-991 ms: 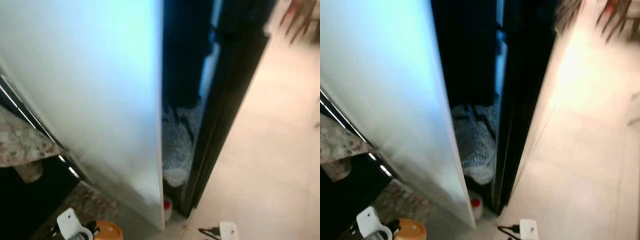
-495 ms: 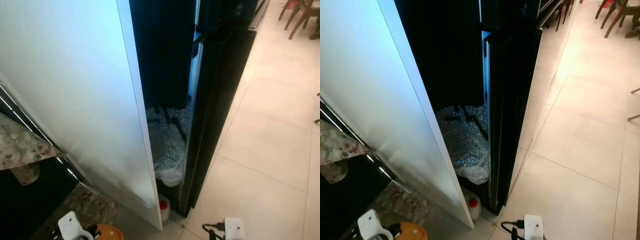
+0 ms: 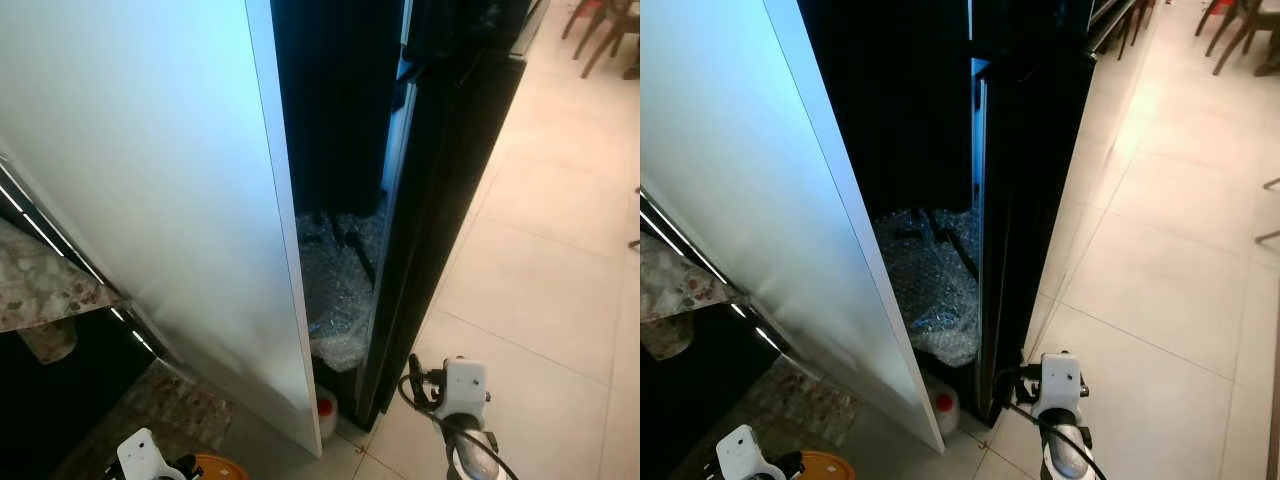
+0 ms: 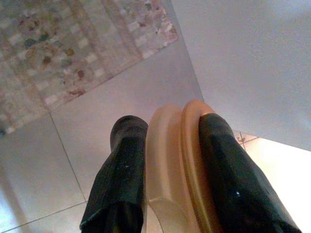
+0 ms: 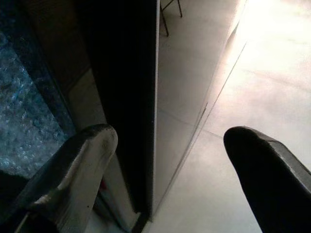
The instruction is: Restocking fridge
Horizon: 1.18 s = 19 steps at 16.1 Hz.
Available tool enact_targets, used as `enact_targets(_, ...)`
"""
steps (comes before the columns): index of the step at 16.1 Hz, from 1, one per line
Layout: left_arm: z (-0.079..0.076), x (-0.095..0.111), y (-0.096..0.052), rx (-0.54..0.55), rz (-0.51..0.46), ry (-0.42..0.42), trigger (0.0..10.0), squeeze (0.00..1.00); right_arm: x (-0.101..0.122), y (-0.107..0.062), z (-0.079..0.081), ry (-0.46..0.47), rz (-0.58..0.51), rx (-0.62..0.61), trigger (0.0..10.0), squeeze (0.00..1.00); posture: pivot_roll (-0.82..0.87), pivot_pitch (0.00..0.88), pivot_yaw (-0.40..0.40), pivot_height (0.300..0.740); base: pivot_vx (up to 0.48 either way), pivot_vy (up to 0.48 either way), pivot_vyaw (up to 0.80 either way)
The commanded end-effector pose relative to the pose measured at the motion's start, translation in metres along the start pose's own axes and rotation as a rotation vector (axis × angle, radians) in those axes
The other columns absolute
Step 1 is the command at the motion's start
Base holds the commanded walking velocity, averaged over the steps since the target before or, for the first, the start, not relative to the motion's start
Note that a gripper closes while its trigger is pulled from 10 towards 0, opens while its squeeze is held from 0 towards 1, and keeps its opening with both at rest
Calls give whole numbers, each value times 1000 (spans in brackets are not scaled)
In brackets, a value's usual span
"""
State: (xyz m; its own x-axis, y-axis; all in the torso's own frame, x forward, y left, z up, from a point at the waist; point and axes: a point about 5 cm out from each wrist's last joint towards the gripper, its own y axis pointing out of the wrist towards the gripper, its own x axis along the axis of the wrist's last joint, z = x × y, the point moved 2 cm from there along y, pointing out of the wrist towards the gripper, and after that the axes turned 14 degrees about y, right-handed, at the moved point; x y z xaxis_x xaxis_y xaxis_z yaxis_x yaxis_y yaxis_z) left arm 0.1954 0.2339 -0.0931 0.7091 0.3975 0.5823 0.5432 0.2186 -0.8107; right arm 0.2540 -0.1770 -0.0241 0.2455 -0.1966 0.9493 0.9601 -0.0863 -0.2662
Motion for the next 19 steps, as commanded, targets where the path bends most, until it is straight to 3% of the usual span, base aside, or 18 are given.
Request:
enact_targets(1,6,-5,-1,17,10,11,10000,0,12,1,2,-12,-65,10,10000,0,24,12,57,740,0,0,0)
enact_targets(4,6,-8,-1,17,15,17,10000,0,26,3,11,-13,-122,50,10000,0,17,4,57,740,0,0,0)
enact_targets(5,6,-8,-1,15,16,20,10000,0,31,6,10,-12,-136,45,10000,1000,16,0,54,740,0,0,0)
enact_targets(8,6,-9,-2,14,16,21,10000,0,34,8,18,-25,-132,100,10000,1000,16,0,51,740,0,0,0)
enact_targets(10,7,-10,-2,17,17,21,10000,0,20,3,35,-54,-20,240,10000,1000,14,1,50,740,0,0,0)
enact_targets(15,7,-9,-2,16,17,28,10000,0,29,10,34,-48,-42,237,10000,1000,14,10,48,740,0,0,0)
enact_targets(16,7,-9,-2,16,16,30,10000,0,37,14,38,-60,-57,253,10000,580,14,11,47,740,0,0,0)
enact_targets(17,6,-9,-2,16,16,31,10000,0,40,16,40,-58,-57,264,10000,0,14,12,45,740,0,0,0)
enact_targets(19,6,-10,-2,15,17,31,10000,0,42,19,48,-56,-32,315,10000,0,16,13,42,740,0,0,0)
